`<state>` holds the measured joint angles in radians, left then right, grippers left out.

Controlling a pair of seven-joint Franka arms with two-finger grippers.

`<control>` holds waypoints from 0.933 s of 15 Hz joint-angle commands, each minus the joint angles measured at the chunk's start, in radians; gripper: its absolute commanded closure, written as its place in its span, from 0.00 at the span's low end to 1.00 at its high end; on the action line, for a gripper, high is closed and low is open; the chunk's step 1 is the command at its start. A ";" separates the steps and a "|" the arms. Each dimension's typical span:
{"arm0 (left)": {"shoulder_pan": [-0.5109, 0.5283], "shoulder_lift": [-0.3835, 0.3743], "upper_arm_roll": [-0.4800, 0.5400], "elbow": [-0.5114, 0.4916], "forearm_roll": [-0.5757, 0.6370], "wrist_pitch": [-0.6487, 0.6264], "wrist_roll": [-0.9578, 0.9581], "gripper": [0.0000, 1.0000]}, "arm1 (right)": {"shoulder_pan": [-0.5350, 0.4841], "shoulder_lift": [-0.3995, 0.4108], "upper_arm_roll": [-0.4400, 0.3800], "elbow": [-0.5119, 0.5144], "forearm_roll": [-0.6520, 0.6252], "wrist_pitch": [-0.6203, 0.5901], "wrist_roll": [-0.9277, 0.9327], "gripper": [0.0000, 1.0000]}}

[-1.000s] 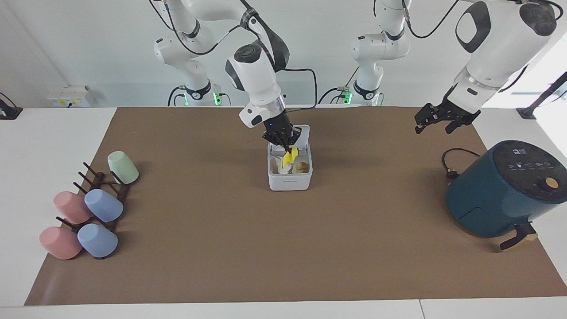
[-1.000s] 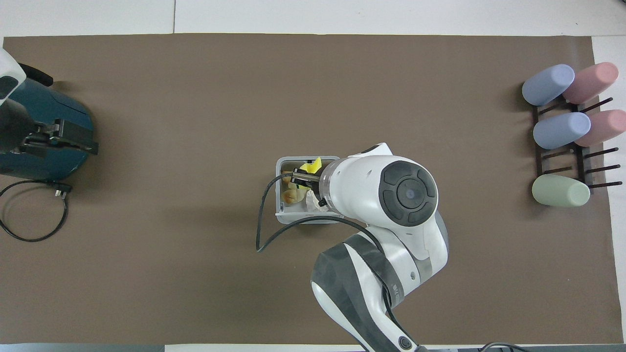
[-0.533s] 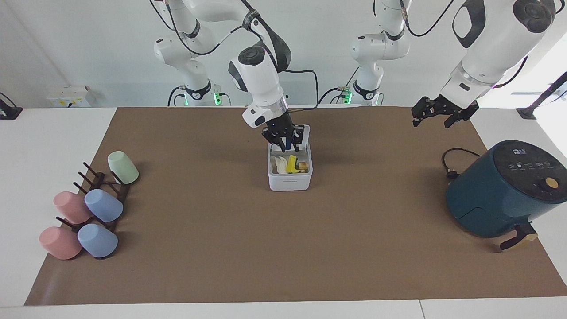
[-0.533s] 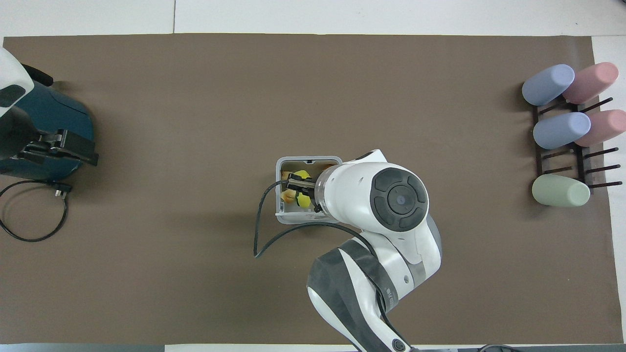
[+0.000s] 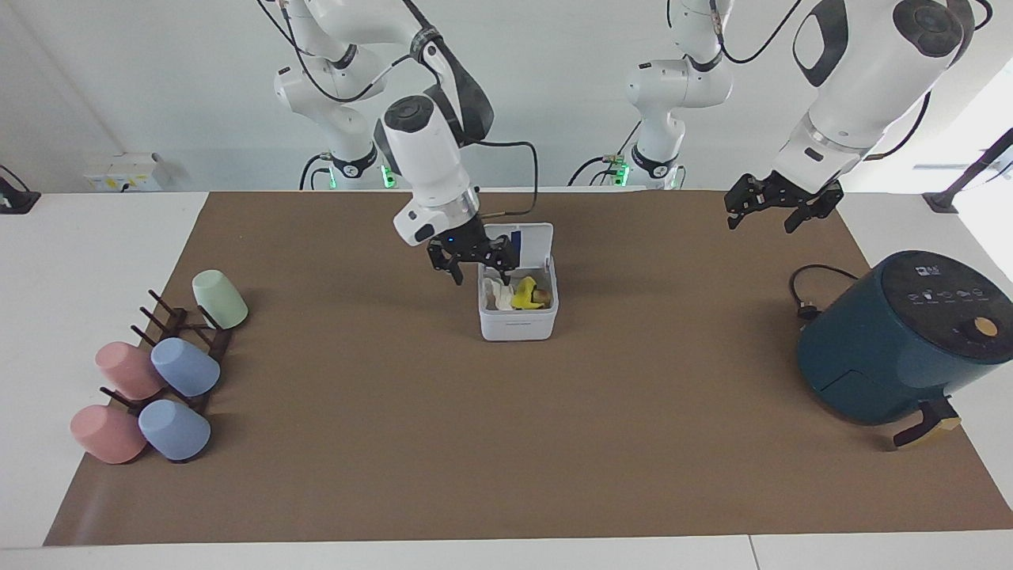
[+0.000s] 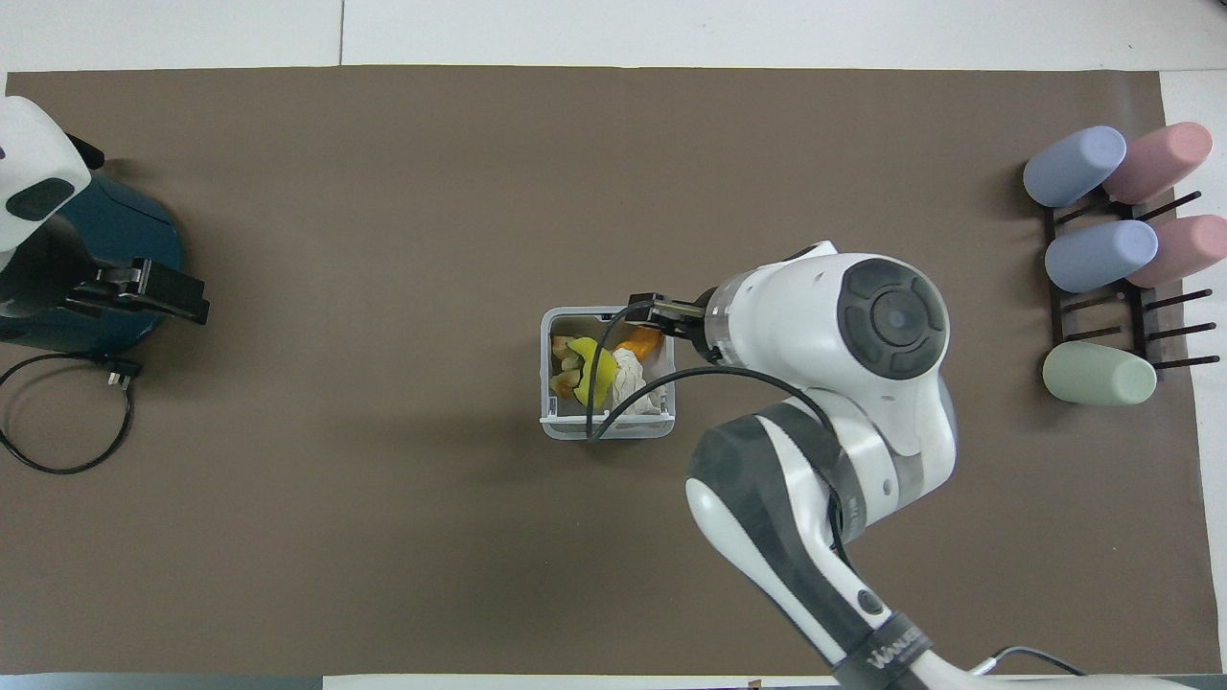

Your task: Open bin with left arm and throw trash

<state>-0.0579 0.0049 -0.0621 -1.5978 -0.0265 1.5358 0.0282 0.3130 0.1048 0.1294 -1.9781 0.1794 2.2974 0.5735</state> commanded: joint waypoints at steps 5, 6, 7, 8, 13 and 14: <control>0.032 -0.008 -0.013 0.024 0.008 -0.019 -0.039 0.00 | -0.261 -0.074 0.010 -0.008 -0.100 -0.147 -0.334 0.00; 0.033 -0.006 -0.013 0.024 0.011 -0.019 -0.039 0.00 | -0.287 -0.079 0.009 -0.004 -0.104 -0.177 -0.357 0.00; 0.033 -0.008 -0.013 0.024 0.013 -0.017 -0.039 0.00 | -0.307 -0.091 0.009 -0.001 -0.121 -0.203 -0.365 0.00; 0.033 -0.008 -0.013 0.022 0.014 -0.016 -0.039 0.00 | -0.325 -0.103 0.009 0.004 -0.147 -0.223 -0.374 0.00; 0.032 -0.017 -0.013 0.019 0.016 -0.013 -0.033 0.00 | -0.357 -0.108 0.009 0.152 -0.156 -0.410 -0.383 0.00; 0.033 -0.017 -0.013 0.019 0.016 -0.010 -0.033 0.00 | -0.356 -0.106 0.009 0.191 -0.156 -0.441 -0.383 0.00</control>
<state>-0.0349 -0.0021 -0.0648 -1.5824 -0.0264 1.5333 0.0034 -0.0195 -0.0090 0.1232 -1.8674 0.0400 1.9282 0.2028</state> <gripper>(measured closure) 0.000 0.000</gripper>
